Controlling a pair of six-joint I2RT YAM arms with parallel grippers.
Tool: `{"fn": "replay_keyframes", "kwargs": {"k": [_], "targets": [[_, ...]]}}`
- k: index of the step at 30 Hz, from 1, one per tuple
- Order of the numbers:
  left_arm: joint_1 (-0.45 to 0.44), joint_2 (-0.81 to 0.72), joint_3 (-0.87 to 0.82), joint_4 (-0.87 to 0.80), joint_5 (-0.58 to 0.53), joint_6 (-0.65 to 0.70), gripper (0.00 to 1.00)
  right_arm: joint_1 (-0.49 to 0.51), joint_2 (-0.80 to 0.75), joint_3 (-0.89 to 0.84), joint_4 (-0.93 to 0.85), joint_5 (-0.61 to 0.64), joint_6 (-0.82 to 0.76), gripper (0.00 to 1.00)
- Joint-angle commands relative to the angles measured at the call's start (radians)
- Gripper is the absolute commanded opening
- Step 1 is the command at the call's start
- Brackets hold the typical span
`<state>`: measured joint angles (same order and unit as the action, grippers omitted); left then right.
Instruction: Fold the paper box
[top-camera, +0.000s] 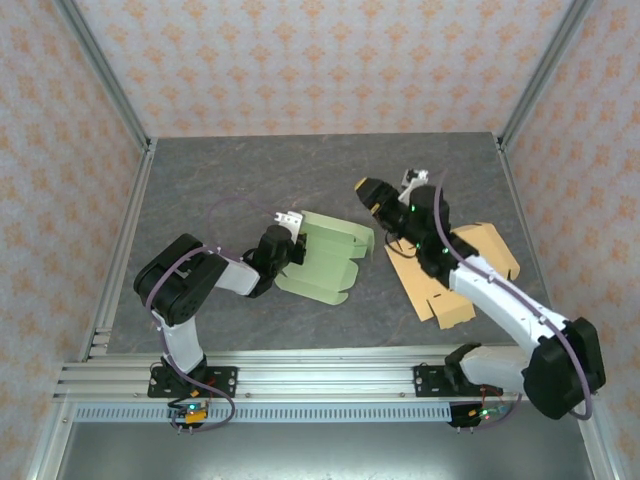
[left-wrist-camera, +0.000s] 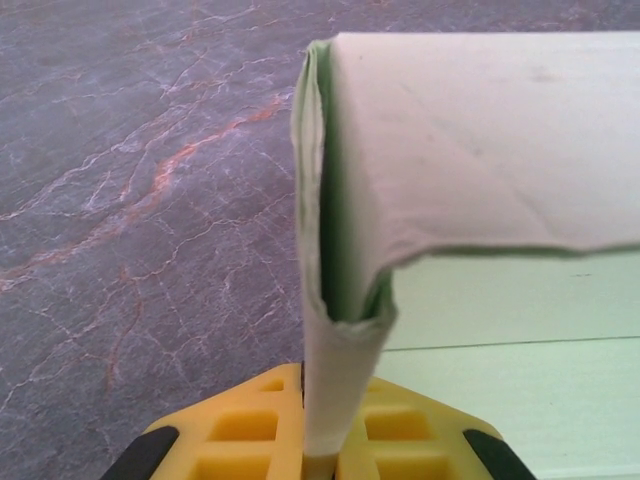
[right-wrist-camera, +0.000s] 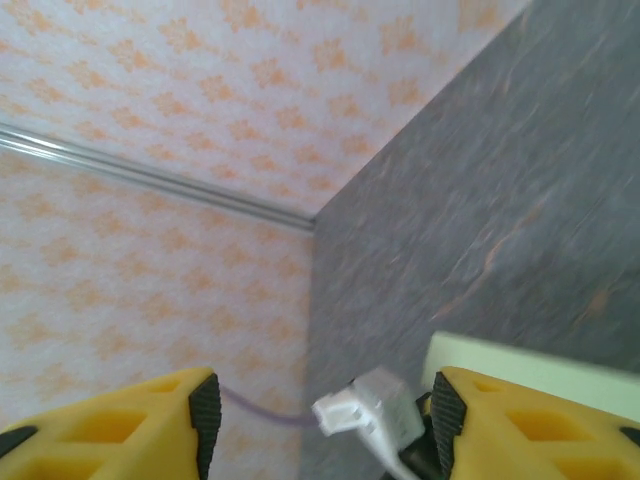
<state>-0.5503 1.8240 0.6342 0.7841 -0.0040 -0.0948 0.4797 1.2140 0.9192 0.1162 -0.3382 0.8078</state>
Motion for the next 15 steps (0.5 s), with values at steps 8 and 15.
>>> {"fn": "replay_keyframes", "kwargs": {"k": [8,15], "targets": [[-0.007,0.018,-0.025,0.100,0.061,0.026,0.13,-0.017,0.538,0.522,-0.572,-0.259,-0.593,0.60],[-0.017,0.034,-0.022,0.116,0.049,0.033,0.16,-0.005,0.788,0.748,-0.733,-0.450,-0.704,0.60]]}}
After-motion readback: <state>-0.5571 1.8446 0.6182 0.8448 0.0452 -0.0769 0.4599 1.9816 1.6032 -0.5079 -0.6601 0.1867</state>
